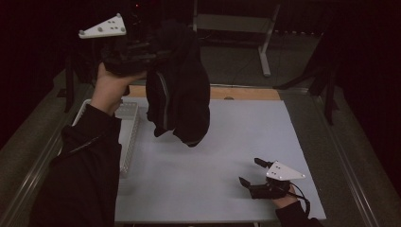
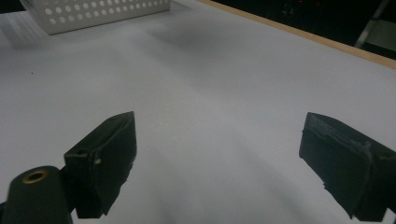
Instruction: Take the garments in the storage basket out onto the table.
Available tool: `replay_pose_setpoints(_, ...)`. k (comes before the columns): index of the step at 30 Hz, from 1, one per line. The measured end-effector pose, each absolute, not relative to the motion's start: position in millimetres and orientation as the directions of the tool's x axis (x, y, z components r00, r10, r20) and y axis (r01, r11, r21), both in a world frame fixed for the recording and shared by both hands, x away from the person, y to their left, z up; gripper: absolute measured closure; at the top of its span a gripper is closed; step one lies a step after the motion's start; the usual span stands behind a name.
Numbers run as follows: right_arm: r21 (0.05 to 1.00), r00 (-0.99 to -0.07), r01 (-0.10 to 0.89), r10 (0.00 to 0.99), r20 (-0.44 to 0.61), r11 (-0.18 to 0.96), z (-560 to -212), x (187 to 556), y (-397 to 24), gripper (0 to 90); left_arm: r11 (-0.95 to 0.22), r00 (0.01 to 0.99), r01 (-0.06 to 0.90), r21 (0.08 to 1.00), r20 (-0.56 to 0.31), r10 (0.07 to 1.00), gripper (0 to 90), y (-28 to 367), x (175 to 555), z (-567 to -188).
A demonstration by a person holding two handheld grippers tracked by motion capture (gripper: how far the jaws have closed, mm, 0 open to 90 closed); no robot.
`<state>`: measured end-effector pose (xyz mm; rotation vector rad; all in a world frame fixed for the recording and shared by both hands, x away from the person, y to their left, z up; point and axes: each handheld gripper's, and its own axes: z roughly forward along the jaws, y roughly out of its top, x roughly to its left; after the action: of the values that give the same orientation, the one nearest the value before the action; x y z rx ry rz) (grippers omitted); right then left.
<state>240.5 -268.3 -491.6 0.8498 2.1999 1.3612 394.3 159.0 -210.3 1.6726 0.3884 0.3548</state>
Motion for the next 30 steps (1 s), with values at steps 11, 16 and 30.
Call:
replay_pose_setpoints(11, 0.902, -0.727, 0.276, 0.686, -0.028, 0.331, -491.3, 240.6, -268.5, 11.0, -0.081, 0.901, 0.095, 0.992, -0.051, 0.432, 66.8, 116.2, 417.5, -242.8)
replay_pose_setpoints(16, 0.903, -0.725, 0.271, 0.688, -0.037, 0.334, -491.1, 240.6, -269.9, 11.0, -0.093, 0.888, 0.125, 0.988, -0.070, 0.455, 66.7, 97.9, 427.2, -264.3)
replay_pose_setpoints(30, 0.902, -0.726, 0.270, 0.687, -0.038, 0.336, -491.4, 241.0, -269.8, 11.0, -0.174, 0.864, 0.268, 0.948, -0.156, 0.479, 66.7, 58.5, 452.1, -350.6)
